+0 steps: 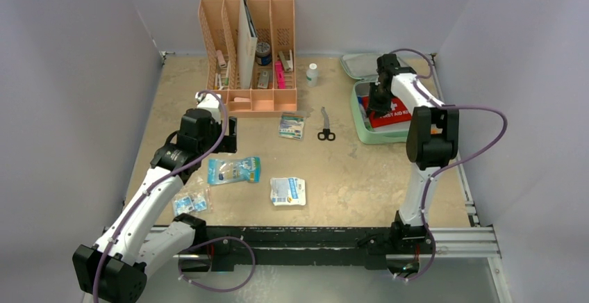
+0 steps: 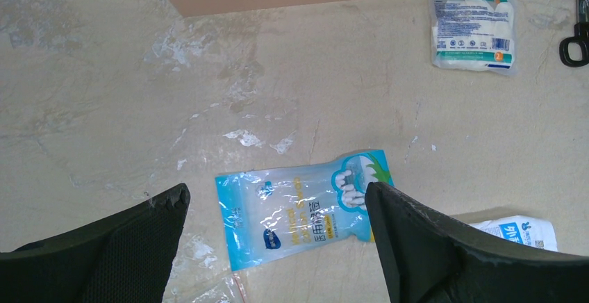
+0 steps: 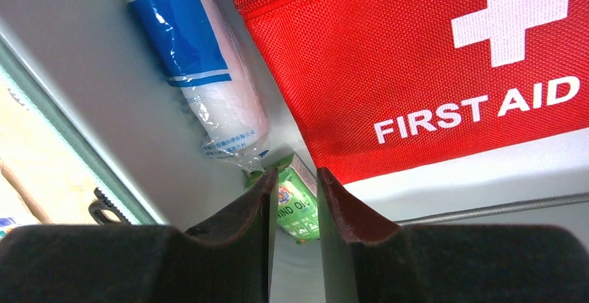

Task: Organize the medicine kit
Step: Place the medical item at the medicine box, then pick up the pill bottle at the center of the board.

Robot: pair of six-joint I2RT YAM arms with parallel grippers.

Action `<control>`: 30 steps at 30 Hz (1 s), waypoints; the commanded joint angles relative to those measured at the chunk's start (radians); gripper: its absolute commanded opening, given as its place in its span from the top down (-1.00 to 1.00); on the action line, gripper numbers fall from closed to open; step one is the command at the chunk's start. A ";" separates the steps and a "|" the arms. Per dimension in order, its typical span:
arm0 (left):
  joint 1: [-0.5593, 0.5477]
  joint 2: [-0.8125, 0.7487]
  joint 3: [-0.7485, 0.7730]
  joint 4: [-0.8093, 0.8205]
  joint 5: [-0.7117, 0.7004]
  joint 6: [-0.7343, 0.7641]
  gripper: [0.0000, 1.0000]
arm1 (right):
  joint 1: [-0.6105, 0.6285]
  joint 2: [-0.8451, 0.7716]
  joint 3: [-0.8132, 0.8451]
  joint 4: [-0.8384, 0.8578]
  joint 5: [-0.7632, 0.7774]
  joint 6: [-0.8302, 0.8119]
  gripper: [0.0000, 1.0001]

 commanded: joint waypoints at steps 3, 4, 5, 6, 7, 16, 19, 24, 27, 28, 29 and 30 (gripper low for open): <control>-0.004 -0.018 0.000 0.029 0.002 0.011 -0.92 | -0.006 -0.043 0.060 -0.051 0.005 -0.012 0.39; -0.004 -0.018 0.000 0.030 0.002 0.011 -0.93 | -0.005 -0.058 0.064 -0.056 -0.001 -0.008 0.38; -0.003 -0.017 0.001 0.029 0.003 0.010 -0.93 | -0.005 -0.071 0.067 -0.064 -0.010 -0.004 0.36; -0.004 -0.017 0.002 0.028 0.002 0.009 -0.93 | -0.005 -0.083 0.071 -0.077 -0.014 0.002 0.33; -0.004 -0.017 0.001 0.028 0.001 0.006 -0.92 | -0.006 -0.099 0.073 -0.088 -0.015 0.010 0.30; -0.004 -0.012 0.013 0.022 0.004 -0.018 -0.93 | 0.009 -0.286 -0.043 -0.064 -0.106 0.091 0.15; -0.003 -0.015 0.012 0.022 0.015 -0.016 -0.93 | 0.046 -0.353 -0.097 -0.028 -0.106 0.102 0.10; -0.004 -0.017 0.012 0.028 0.047 -0.011 -0.93 | 0.161 -0.420 -0.158 0.140 -0.085 0.000 0.00; -0.004 -0.028 0.010 0.032 0.065 -0.008 -0.93 | 0.199 -0.390 -0.191 0.372 -0.033 -0.085 -0.01; -0.004 -0.030 0.009 0.035 0.070 -0.007 -0.93 | 0.199 -0.378 -0.199 0.437 -0.038 -0.093 -0.01; -0.004 -0.031 0.007 0.036 0.071 -0.005 -0.92 | 0.199 -0.364 -0.203 0.493 -0.052 -0.102 -0.02; -0.004 -0.032 0.008 0.036 0.073 -0.004 -0.93 | 0.199 -0.345 -0.198 0.547 -0.075 -0.117 -0.03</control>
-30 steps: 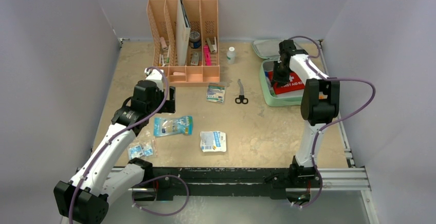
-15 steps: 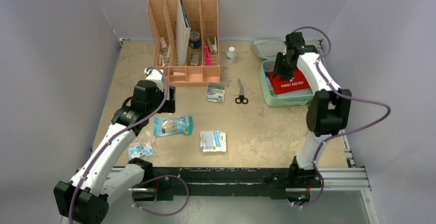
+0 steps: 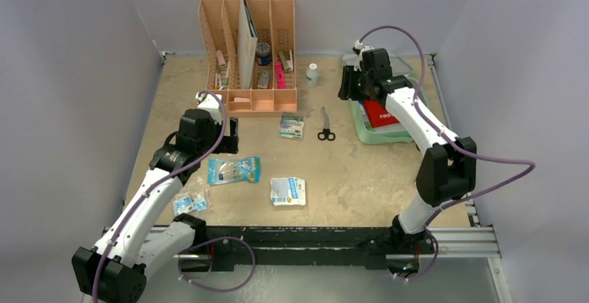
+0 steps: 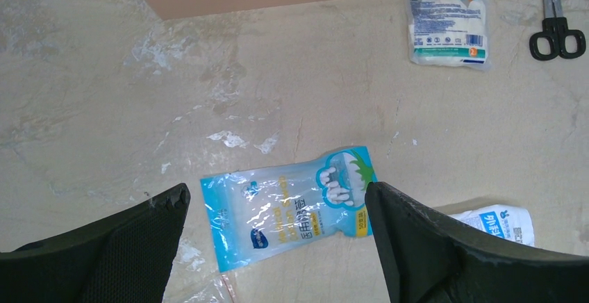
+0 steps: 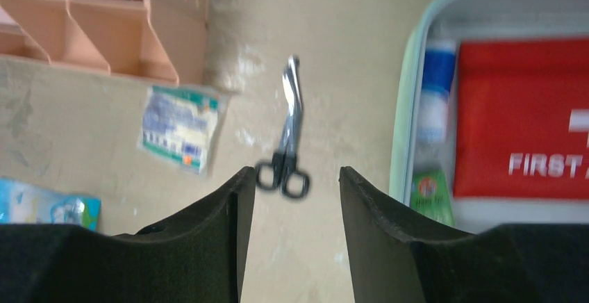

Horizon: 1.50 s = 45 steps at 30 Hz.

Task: Organize the medicine kit
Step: Pick up the pill bottle at the center of the board.

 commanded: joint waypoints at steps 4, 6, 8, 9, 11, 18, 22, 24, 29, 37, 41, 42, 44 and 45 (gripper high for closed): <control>-0.004 -0.030 0.008 0.032 0.030 0.005 -0.93 | -0.011 0.125 -0.012 0.508 -0.033 -0.126 -0.07; -0.004 -0.037 0.007 0.033 0.033 0.007 -0.93 | -0.010 0.171 -0.012 0.620 -0.054 -0.128 -0.08; -0.004 -0.041 0.005 0.034 0.035 0.007 -0.93 | -0.010 0.224 0.000 0.733 -0.093 -0.122 -0.08; -0.004 -0.041 0.005 0.035 0.036 0.007 -0.92 | -0.007 0.250 0.009 0.775 -0.105 -0.117 -0.08; -0.003 -0.041 0.004 0.035 0.037 0.007 -0.93 | -0.001 0.308 0.045 0.831 -0.107 -0.112 -0.11; -0.004 -0.040 0.004 0.035 0.032 0.012 -0.92 | 0.028 0.487 0.212 0.848 -0.080 -0.178 -0.20; -0.004 -0.037 0.004 0.037 0.031 0.013 -0.93 | 0.037 0.535 0.255 0.856 -0.069 -0.213 -0.22; -0.004 -0.035 0.005 0.037 0.030 0.013 -0.93 | 0.043 0.555 0.279 0.841 -0.068 -0.233 -0.22; -0.003 -0.037 0.004 0.037 0.027 0.013 -0.92 | 0.057 0.598 0.323 0.836 -0.099 -0.256 -0.22; -0.004 -0.037 0.005 0.037 0.023 0.014 -0.93 | 0.088 0.656 0.401 0.781 -0.056 -0.310 -0.05; -0.004 -0.041 0.004 0.036 0.018 0.014 -0.93 | 0.103 0.667 0.425 0.756 0.002 -0.356 0.06; -0.004 -0.042 0.004 0.036 0.017 0.015 -0.93 | 0.106 0.668 0.429 0.748 0.013 -0.365 0.10; -0.004 -0.043 0.004 0.037 0.017 0.016 -0.93 | 0.111 0.666 0.437 0.728 0.030 -0.378 0.24; -0.004 -0.044 0.004 0.037 0.016 0.016 -0.93 | 0.112 0.662 0.439 0.721 0.036 -0.379 0.37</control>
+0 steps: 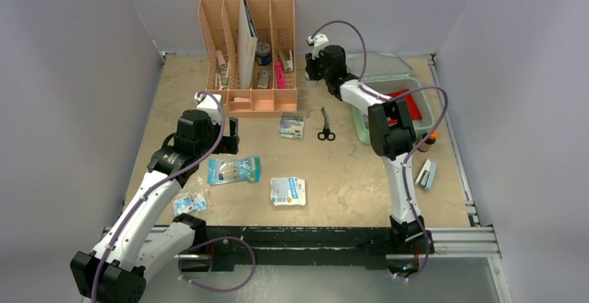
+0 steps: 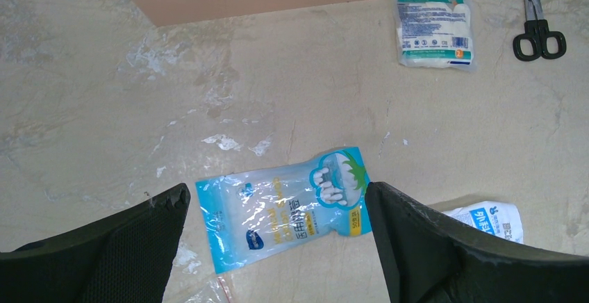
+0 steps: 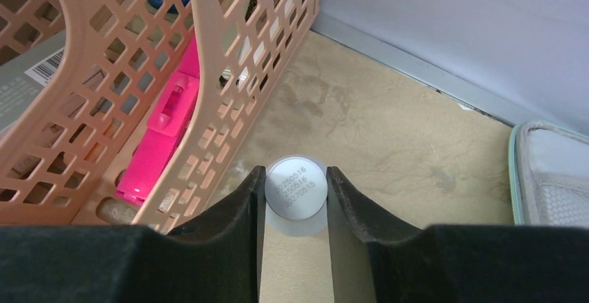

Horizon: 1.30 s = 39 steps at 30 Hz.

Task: Organize the medicine kit
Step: Pick up the pill bottle at the center of the board, then place the pill bottle in the medicine box.

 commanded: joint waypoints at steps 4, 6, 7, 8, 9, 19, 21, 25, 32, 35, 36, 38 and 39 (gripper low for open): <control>-0.004 -0.020 0.004 0.036 -0.011 0.012 -0.93 | 0.013 -0.056 0.043 -0.034 0.062 -0.039 0.72; -0.004 -0.021 0.005 0.036 -0.009 0.012 -0.93 | 0.013 -0.080 0.032 -0.040 0.060 -0.022 0.85; -0.004 -0.022 0.004 0.036 -0.009 0.011 -0.93 | 0.013 -0.094 0.027 -0.045 0.061 -0.012 0.91; -0.004 -0.023 0.004 0.036 -0.008 0.011 -0.92 | 0.013 -0.108 0.025 -0.054 0.063 0.002 0.98; -0.004 -0.023 0.004 0.036 -0.008 0.011 -0.93 | 0.013 -0.122 0.025 -0.071 0.065 0.014 1.00; -0.004 -0.028 0.005 0.038 0.002 0.010 -0.92 | 0.008 -0.341 0.011 -0.338 0.129 0.041 1.00; -0.004 -0.031 0.004 0.038 0.004 0.010 -0.93 | 0.006 -0.394 -0.016 -0.382 0.173 0.015 1.00; -0.003 -0.036 0.005 0.039 0.006 0.008 -0.93 | -0.003 -0.490 -0.064 -0.484 0.258 -0.048 1.00; -0.004 -0.049 0.004 0.041 0.015 0.005 -0.93 | -0.020 -0.655 -0.203 -0.594 0.363 -0.254 1.00; -0.003 -0.054 0.004 0.041 0.020 0.004 -0.92 | -0.061 -0.678 -0.166 -0.770 0.391 -0.239 1.00; -0.004 -0.056 0.004 0.042 0.024 0.004 -0.92 | -0.075 -0.688 -0.171 -0.811 0.396 -0.241 1.00; -0.004 -0.060 0.003 0.044 0.030 0.003 -0.93 | -0.086 -0.730 -0.229 -0.816 0.433 -0.307 1.00; -0.004 -0.061 0.003 0.045 0.033 0.002 -0.93 | -0.085 -0.750 -0.274 -0.794 0.456 -0.357 1.00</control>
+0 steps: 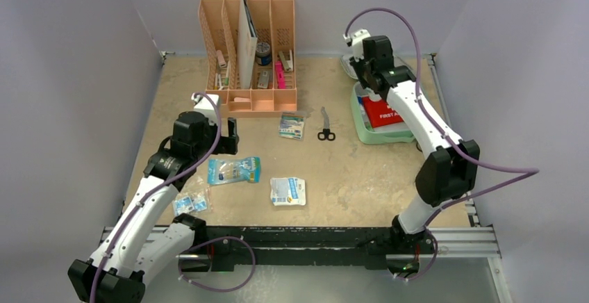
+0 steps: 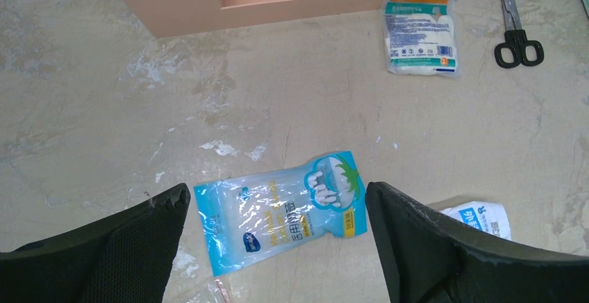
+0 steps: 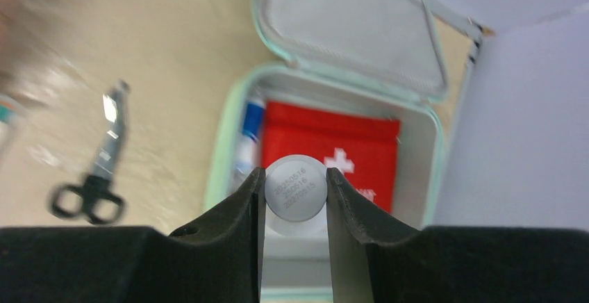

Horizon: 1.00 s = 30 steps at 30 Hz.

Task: Organize the medicine kit
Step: Place the pill bottle in the medicine box.

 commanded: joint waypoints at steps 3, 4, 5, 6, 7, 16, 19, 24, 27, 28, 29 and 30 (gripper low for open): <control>-0.003 -0.026 0.003 0.045 0.029 0.001 -0.92 | -0.040 -0.147 -0.163 -0.051 0.167 -0.269 1.00; -0.004 -0.030 0.002 0.045 0.030 0.001 -0.93 | -0.052 -0.153 -0.181 -0.057 0.175 -0.297 1.00; -0.004 -0.032 0.001 0.045 0.030 0.000 -0.93 | -0.062 -0.157 -0.199 -0.066 0.173 -0.327 1.00; -0.004 -0.035 0.002 0.045 0.030 -0.001 -0.93 | -0.072 -0.160 -0.220 -0.071 0.169 -0.358 1.00; -0.004 -0.037 0.001 0.045 0.030 -0.001 -0.93 | -0.078 -0.162 -0.242 -0.070 0.172 -0.396 1.00; -0.004 -0.050 0.000 0.045 0.028 -0.001 -0.92 | -0.167 -0.149 -0.398 0.034 0.068 -0.619 1.00; -0.004 -0.051 0.000 0.045 0.025 -0.001 -0.93 | -0.181 -0.121 -0.424 0.074 0.039 -0.662 1.00; -0.004 -0.051 -0.002 0.045 0.022 0.000 -0.92 | -0.186 -0.050 -0.439 0.140 0.003 -0.700 1.00; -0.004 -0.049 0.000 0.045 0.022 0.002 -0.93 | -0.191 -0.008 -0.429 0.147 -0.017 -0.707 1.00; -0.004 -0.047 -0.001 0.045 0.021 0.002 -0.92 | -0.191 0.004 -0.427 0.145 -0.017 -0.712 1.00; -0.004 -0.047 0.000 0.045 0.020 0.002 -0.93 | -0.193 0.015 -0.426 0.141 -0.012 -0.717 1.00; -0.004 -0.047 0.000 0.045 0.019 0.003 -0.92 | -0.196 0.024 -0.427 0.133 -0.005 -0.724 1.00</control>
